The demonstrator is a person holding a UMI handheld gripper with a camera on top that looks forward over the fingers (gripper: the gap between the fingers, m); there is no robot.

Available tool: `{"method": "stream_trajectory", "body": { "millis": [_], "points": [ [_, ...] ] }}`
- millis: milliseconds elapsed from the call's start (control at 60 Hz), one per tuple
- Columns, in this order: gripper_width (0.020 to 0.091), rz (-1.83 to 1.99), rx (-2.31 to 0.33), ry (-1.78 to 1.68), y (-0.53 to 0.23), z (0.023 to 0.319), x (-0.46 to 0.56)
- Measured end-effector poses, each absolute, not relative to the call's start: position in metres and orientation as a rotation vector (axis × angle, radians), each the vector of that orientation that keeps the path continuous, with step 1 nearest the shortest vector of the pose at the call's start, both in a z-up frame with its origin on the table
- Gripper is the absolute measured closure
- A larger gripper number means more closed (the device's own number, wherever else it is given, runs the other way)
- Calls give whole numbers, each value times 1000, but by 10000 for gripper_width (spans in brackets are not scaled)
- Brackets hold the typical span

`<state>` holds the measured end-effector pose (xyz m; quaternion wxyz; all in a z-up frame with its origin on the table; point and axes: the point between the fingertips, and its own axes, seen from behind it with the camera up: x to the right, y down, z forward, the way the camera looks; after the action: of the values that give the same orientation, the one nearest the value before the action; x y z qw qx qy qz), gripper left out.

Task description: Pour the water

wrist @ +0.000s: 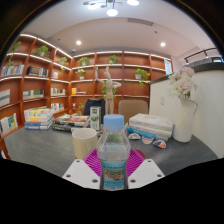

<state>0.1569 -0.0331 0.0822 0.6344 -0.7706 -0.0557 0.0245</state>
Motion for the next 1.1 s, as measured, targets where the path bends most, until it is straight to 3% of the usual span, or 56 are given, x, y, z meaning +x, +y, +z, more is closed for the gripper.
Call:
{"method": "stream_trajectory", "body": {
  "millis": [133,317,467,733,833,900,1100],
  "points": [
    [839,-83,-1753,-292,-22,96,160],
    [832,-589,-1683,-697,21,119,184],
    [832,-988,-1467,-1053,56,133,188],
    [835,-1348,-1118,-1434,82,145,160],
    [835,-1563,-867,-1552,83,162,149],
    [834,-1608,-755,-1606,83,161,139],
    [832,-1623,-769,-1648,84,146,139]
  ]
}}
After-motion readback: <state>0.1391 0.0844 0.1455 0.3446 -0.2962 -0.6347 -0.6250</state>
